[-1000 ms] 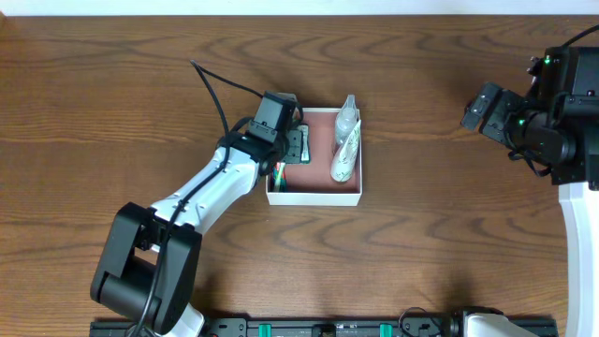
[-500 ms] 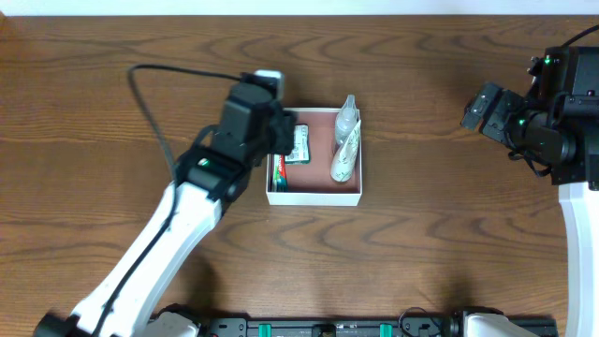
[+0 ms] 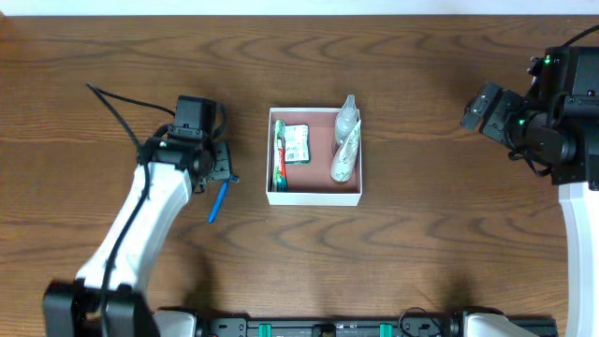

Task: Pack container
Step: 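Grasp the blue razor with the left gripper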

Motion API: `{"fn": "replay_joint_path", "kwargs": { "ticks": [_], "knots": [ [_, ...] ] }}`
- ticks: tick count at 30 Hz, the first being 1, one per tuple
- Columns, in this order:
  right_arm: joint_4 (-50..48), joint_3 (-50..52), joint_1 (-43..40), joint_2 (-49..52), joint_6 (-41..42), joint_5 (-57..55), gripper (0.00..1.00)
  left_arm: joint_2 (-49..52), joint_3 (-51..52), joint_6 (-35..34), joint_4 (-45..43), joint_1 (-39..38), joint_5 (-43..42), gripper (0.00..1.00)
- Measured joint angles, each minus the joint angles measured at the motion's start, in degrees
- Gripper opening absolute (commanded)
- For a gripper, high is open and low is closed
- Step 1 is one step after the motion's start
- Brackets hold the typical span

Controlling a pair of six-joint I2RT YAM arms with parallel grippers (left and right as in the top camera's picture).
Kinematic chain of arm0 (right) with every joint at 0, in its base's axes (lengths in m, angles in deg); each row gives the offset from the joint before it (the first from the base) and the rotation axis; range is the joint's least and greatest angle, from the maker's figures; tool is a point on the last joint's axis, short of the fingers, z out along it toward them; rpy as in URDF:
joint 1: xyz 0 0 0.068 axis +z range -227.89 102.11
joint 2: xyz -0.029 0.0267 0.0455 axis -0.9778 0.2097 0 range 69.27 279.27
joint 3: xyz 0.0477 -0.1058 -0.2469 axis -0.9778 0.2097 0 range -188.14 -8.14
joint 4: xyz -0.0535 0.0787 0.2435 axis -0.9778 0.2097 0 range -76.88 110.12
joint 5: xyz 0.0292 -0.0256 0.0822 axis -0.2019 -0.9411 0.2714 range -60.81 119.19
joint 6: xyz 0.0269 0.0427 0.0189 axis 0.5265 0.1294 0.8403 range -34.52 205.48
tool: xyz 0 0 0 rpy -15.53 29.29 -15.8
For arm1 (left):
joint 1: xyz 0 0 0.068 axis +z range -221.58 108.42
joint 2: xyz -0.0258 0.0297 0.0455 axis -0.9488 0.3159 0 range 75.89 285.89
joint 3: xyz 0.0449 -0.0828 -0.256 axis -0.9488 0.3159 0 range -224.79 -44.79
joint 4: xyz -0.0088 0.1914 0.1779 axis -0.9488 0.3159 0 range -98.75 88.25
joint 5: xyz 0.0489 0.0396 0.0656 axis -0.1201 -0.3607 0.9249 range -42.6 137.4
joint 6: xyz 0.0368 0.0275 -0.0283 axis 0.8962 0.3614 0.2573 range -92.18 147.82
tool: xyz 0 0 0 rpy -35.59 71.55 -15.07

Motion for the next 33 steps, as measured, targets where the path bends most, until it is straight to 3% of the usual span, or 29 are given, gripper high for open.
{"fn": "replay_joint_path", "kwargs": {
  "ticks": [7, 12, 16, 21, 23, 33],
  "knots": [
    [0.0, 0.0, 0.0, 0.0, 0.0, 0.0, 0.99, 10.6, 0.0, 8.0, -0.1, 0.9, -3.4, 0.65],
    [0.0, 0.0, 0.0, 0.0, 0.0, 0.0, 0.99, 16.3, 0.2, 12.3, 1.5, 0.9, -4.7, 0.57],
    [0.0, 0.0, 0.0, 0.0, 0.0, 0.0, 0.99, 17.3, 0.5, 14.4, 1.5, 0.9, -6.3, 0.44],
    [0.0, 0.0, 0.0, 0.0, 0.0, 0.0, 0.99, 17.3, 0.5, 15.4, 1.4, 0.9, -7.2, 0.13],
    [0.0, 0.0, 0.0, 0.0, 0.0, 0.0, 0.99, 17.3, 0.5, 15.5, 1.4, 0.9, -7.3, 0.08],
    [0.0, 0.0, 0.0, 0.0, 0.0, 0.0, 0.99, 14.6, -1.2, 15.5, 5.5, 0.9, -7.3, 0.06]
  ]
}}
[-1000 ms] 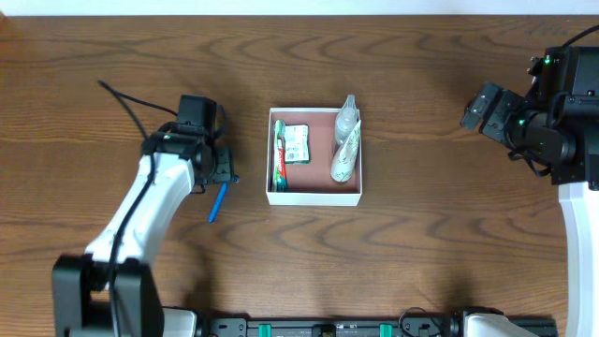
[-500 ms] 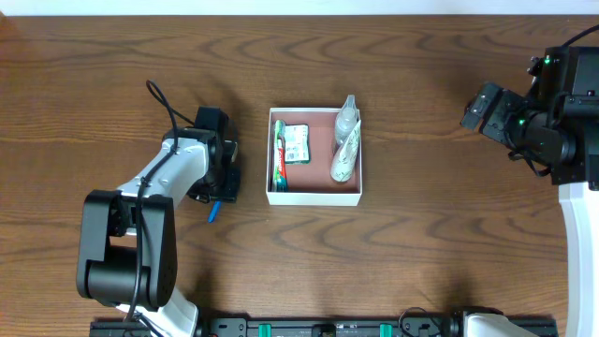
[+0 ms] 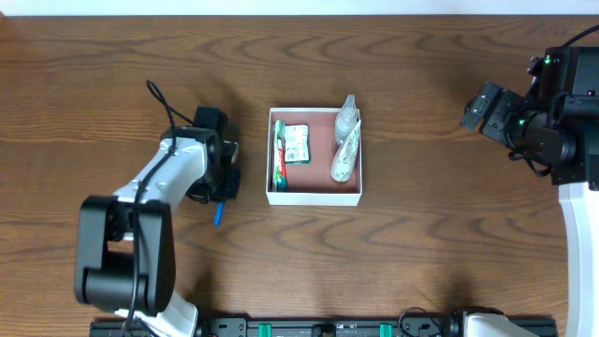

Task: Pack container
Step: 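Grasp the blue razor with the left gripper, then lower the blue razor into the box and open the left gripper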

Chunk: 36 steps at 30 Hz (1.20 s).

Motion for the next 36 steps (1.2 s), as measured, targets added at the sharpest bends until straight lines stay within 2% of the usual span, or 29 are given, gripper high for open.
{"fn": "replay_joint_path", "kwargs": {
  "ticks": [5, 10, 13, 18, 29, 36],
  "knots": [
    [0.0, 0.0, 0.0, 0.0, 0.0, 0.0, 0.99, -10.1, -7.3, -1.9, 0.3, -0.4, -3.1, 0.06],
    [0.0, 0.0, 0.0, 0.0, 0.0, 0.0, 0.99, -21.5, -10.6, -2.8, -7.7, -5.3, -6.6, 0.06],
    [0.0, 0.0, 0.0, 0.0, 0.0, 0.0, 0.99, -24.0, -10.8, -4.0, -12.7, -9.9, -7.9, 0.06],
    [0.0, 0.0, 0.0, 0.0, 0.0, 0.0, 0.99, -19.5, -10.8, -8.1, -18.2, -15.1, -8.5, 0.06],
    [0.0, 0.0, 0.0, 0.0, 0.0, 0.0, 0.99, -0.7, -10.3, -15.8, -20.2, -18.4, -7.0, 0.06],
    [0.0, 0.0, 0.0, 0.0, 0.0, 0.0, 0.99, 2.3, -10.1, -19.2, -21.5, -20.3, -6.8, 0.07]
  ]
}}
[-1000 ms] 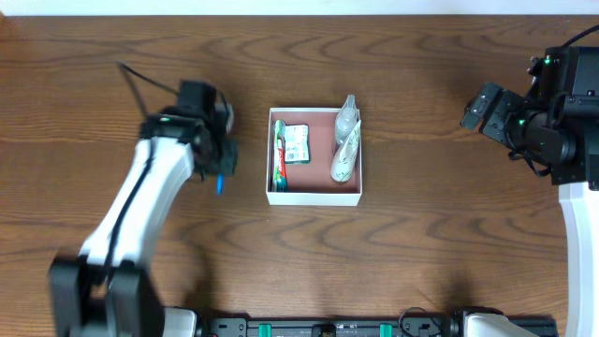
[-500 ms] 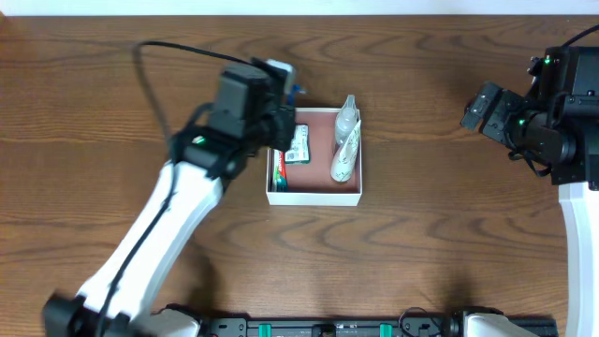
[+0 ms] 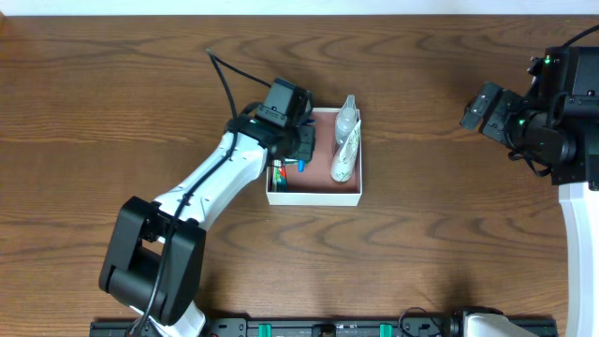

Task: Pack container
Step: 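Lower the blue razor into the box and open the left gripper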

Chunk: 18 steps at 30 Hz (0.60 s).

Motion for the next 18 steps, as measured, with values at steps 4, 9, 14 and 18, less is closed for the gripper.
{"fn": "replay_joint_path", "kwargs": {
  "ticks": [4, 9, 14, 18],
  "knots": [
    [0.0, 0.0, 0.0, 0.0, 0.0, 0.0, 0.99, 0.0, 0.1, -1.9, -0.4, -2.1, 0.0, 0.07],
    [0.0, 0.0, 0.0, 0.0, 0.0, 0.0, 0.99, 0.0, 1.0, -2.5, -0.9, -3.5, 0.0, 0.07],
    [0.0, 0.0, 0.0, 0.0, 0.0, 0.0, 0.99, 0.0, 2.6, -3.0, -0.9, -3.6, 0.3, 0.11],
    [0.0, 0.0, 0.0, 0.0, 0.0, 0.0, 0.99, 0.0, 2.9, -3.5, -1.3, -3.6, 0.5, 0.16]
  ]
}}
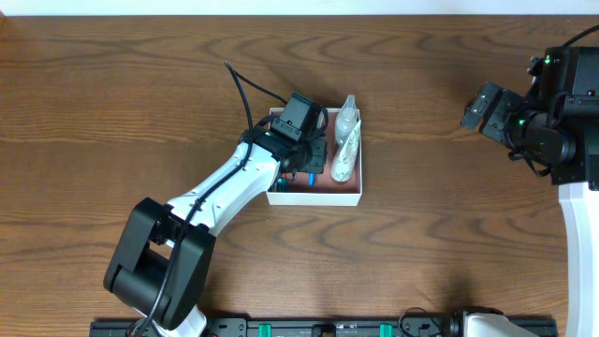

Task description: Pack container

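A white box (314, 198) with a reddish floor stands at the table's middle. Along its right side lie two pale bottles (345, 140). A green-and-red tube (278, 183) peeks out at the box's left wall. My left gripper (309, 161) is low over the box's left half, hiding the packet there. It is shut on a slim blue stick (311, 176), whose end shows just below the fingers, inside the box. My right gripper (475, 108) hangs at the far right, away from the box. Its jaws are too small to read.
A black cable (245, 89) loops up from the left arm over the table behind the box. The right arm's dark body (562, 131) fills the right edge. Bare wooden table (112, 112) lies all around the box.
My left gripper has moved a little right and forward, further over the box's inside. The blue stick's end now shows lower, near the box floor. The right arm has not moved.
The blue stick lay on the table left of the box with my left gripper just above it. Then the gripper was down on the stick. Later it was at the box's left rim with the stick, and now it is inside the box.
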Motion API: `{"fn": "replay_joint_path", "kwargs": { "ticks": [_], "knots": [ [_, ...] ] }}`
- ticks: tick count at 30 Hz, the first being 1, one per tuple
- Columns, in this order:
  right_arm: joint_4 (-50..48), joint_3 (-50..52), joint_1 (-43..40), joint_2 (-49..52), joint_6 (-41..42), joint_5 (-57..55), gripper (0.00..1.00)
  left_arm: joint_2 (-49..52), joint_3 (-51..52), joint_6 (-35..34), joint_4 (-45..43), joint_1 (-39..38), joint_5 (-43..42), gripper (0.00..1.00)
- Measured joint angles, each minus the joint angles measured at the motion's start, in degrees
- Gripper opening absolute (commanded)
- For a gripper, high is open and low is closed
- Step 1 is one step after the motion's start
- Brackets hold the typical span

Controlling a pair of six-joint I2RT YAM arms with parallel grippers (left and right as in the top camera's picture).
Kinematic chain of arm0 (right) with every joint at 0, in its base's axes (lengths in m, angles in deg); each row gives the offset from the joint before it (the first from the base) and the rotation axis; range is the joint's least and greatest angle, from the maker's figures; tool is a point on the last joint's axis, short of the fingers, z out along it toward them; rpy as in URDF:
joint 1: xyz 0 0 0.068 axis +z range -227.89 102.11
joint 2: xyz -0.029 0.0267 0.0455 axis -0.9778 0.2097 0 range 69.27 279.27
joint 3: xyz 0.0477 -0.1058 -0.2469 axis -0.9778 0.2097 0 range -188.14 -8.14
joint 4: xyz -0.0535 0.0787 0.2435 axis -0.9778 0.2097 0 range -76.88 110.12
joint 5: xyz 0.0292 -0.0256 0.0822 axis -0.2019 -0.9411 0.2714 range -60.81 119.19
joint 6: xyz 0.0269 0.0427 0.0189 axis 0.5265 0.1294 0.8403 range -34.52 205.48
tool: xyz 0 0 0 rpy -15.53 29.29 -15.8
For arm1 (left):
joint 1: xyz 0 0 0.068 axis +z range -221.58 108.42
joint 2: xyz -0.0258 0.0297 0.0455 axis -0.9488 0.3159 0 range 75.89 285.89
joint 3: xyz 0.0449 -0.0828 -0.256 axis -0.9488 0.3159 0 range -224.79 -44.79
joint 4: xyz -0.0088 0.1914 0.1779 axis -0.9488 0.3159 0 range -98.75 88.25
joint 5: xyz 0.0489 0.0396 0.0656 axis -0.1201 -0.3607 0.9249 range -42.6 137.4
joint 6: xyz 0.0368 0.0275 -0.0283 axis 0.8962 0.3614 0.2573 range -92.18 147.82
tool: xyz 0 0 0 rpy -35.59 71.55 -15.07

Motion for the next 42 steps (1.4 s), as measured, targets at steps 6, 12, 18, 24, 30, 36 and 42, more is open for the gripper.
{"fn": "replay_joint_path", "kwargs": {
  "ticks": [6, 12, 18, 24, 30, 36, 42],
  "knots": [
    [0.0, 0.0, 0.0, 0.0, 0.0, 0.0, 0.99, 0.0, 0.0, -0.2, -0.3, 0.0, 0.1, 0.29],
    [0.0, 0.0, 0.0, 0.0, 0.0, 0.0, 0.99, -1.8, 0.0, -0.2, 0.7, 2.0, 0.2, 0.38],
    [0.0, 0.0, 0.0, 0.0, 0.0, 0.0, 0.99, -15.9, -0.1, 0.2, 0.8, 8.9, 0.3, 0.55],
    [0.0, 0.0, 0.0, 0.0, 0.0, 0.0, 0.99, -33.4, -0.7, 3.1, 3.6, 20.8, 4.3, 0.68],
    [0.0, 0.0, 0.0, 0.0, 0.0, 0.0, 0.99, -43.4, -0.9, 7.5, 11.0, 31.3, 8.2, 0.98],
    [0.0, 0.0, 0.0, 0.0, 0.0, 0.0, 0.99, -44.5, -0.9, 9.1, 18.3, 34.6, 9.1, 0.98],
    [0.0, 0.0, 0.0, 0.0, 0.0, 0.0, 0.99, -43.4, -0.9, 9.3, 20.6, 34.7, 9.2, 0.98]
  ]
}}
